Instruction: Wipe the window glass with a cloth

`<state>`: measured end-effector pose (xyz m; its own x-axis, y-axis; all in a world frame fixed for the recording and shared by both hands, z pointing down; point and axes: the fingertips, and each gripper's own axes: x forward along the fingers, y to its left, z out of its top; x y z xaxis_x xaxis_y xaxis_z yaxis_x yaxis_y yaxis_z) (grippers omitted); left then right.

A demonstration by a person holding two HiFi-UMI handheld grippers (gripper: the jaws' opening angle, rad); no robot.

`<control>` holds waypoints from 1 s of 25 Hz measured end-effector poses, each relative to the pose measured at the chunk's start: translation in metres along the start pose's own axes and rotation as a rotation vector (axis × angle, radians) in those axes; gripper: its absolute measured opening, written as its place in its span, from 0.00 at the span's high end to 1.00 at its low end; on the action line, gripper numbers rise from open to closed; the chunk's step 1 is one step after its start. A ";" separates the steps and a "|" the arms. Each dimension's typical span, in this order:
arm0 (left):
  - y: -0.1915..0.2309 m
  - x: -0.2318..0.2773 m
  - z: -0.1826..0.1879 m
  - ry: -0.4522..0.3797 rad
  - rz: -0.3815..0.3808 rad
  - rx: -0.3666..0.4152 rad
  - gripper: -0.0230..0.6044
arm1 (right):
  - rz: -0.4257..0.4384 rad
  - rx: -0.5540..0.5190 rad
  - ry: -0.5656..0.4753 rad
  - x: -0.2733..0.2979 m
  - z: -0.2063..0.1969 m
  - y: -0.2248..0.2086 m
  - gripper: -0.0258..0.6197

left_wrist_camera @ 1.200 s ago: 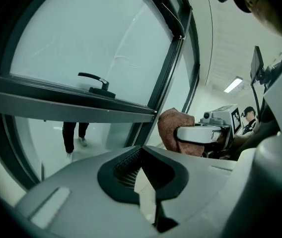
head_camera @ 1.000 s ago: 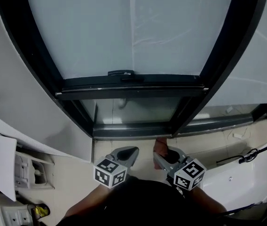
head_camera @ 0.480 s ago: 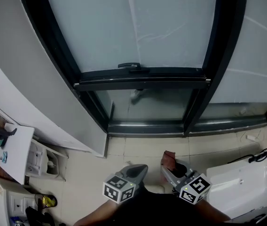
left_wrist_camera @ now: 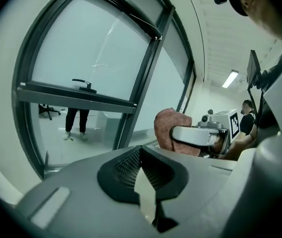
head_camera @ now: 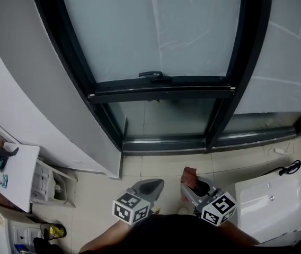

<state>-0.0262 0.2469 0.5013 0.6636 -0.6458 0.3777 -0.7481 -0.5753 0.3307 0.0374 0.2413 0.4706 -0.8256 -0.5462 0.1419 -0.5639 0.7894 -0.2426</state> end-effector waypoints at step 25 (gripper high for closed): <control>0.044 -0.053 -0.006 -0.015 -0.053 -0.001 0.94 | -0.099 -0.031 0.050 0.030 -0.017 0.045 0.84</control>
<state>-0.0946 0.2589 0.5005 0.7020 -0.6218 0.3472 -0.7121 -0.6083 0.3505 -0.0128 0.2655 0.4804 -0.7654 -0.6080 0.2112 -0.6425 0.7409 -0.1957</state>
